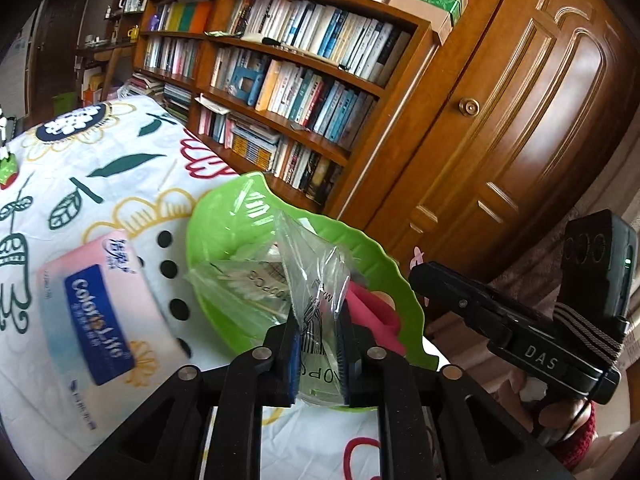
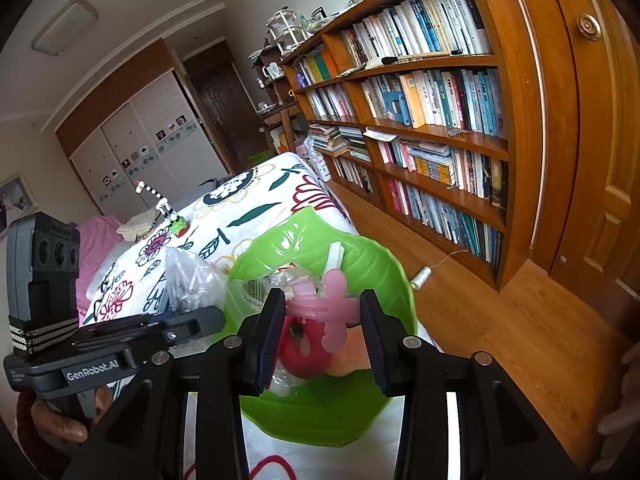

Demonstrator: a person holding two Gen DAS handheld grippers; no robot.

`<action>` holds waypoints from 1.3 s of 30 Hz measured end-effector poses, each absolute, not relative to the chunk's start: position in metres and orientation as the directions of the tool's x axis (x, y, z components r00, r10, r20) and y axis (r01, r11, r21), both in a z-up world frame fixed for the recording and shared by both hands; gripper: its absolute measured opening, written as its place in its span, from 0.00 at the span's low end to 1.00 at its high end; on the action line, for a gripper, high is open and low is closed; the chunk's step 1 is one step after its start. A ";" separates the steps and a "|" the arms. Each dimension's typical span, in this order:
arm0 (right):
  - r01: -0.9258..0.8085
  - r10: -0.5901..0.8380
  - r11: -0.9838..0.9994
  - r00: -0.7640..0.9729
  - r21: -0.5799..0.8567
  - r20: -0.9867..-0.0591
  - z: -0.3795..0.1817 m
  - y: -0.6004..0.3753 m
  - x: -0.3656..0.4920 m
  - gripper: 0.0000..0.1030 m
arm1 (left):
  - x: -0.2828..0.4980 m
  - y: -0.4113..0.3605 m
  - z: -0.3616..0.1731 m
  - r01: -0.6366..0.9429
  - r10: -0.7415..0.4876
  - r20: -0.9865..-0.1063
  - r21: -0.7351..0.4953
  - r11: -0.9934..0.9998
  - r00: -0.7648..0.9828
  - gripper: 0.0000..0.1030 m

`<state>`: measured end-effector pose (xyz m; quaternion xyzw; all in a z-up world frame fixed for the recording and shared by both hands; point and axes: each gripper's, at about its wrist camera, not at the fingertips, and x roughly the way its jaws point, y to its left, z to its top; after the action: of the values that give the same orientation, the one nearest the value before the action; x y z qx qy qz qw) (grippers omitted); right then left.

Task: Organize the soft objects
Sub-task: 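Lower the clear bag into the green plate and open the left tool while the right lowers the pink cross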

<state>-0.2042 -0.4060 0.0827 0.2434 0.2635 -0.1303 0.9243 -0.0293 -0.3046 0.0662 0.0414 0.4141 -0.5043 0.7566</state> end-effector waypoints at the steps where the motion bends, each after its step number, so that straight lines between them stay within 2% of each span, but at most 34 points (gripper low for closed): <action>1: 0.369 -0.112 0.847 0.828 0.382 -0.550 0.082 -0.407 -0.205 0.38 | -0.029 -0.307 0.064 0.793 -0.725 -0.674 -0.360 0.492 0.144 0.49; 3: 0.368 -0.111 0.845 0.830 0.387 -0.547 0.082 -0.407 -0.206 0.38 | -0.030 -0.304 0.062 0.779 -0.734 -0.659 -0.369 0.507 0.165 0.73; 13: 0.357 -0.110 0.854 0.835 0.379 -0.539 0.084 -0.404 -0.208 0.38 | -0.032 -0.291 0.067 0.773 -0.700 -0.660 -0.283 0.568 0.272 0.74; 21: 0.253 -0.038 0.900 0.857 0.355 -0.514 0.088 -0.379 -0.211 0.39 | -0.025 -0.279 0.069 0.748 -0.694 -0.661 -0.300 0.592 0.284 0.74; 27: 0.278 -0.049 0.884 0.854 0.375 -0.518 0.085 -0.385 -0.214 0.39 | -0.043 -0.266 0.066 0.755 -0.692 -0.667 -0.295 0.586 0.277 0.88; 38: 0.282 -0.057 0.881 0.861 0.380 -0.506 0.089 -0.387 -0.221 0.39 | -0.070 -0.291 0.044 0.812 -0.648 -0.722 -0.215 0.543 0.242 0.89; 39: 0.283 -0.059 0.880 0.861 0.381 -0.505 0.089 -0.387 -0.222 0.39 | -0.071 -0.294 0.040 0.811 -0.628 -0.738 -0.197 0.551 0.248 0.85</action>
<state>-0.2219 -0.3869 0.0889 0.2272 0.2471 -0.0911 0.9376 -0.0711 -0.2940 0.0398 0.1124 0.4056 -0.4601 0.7818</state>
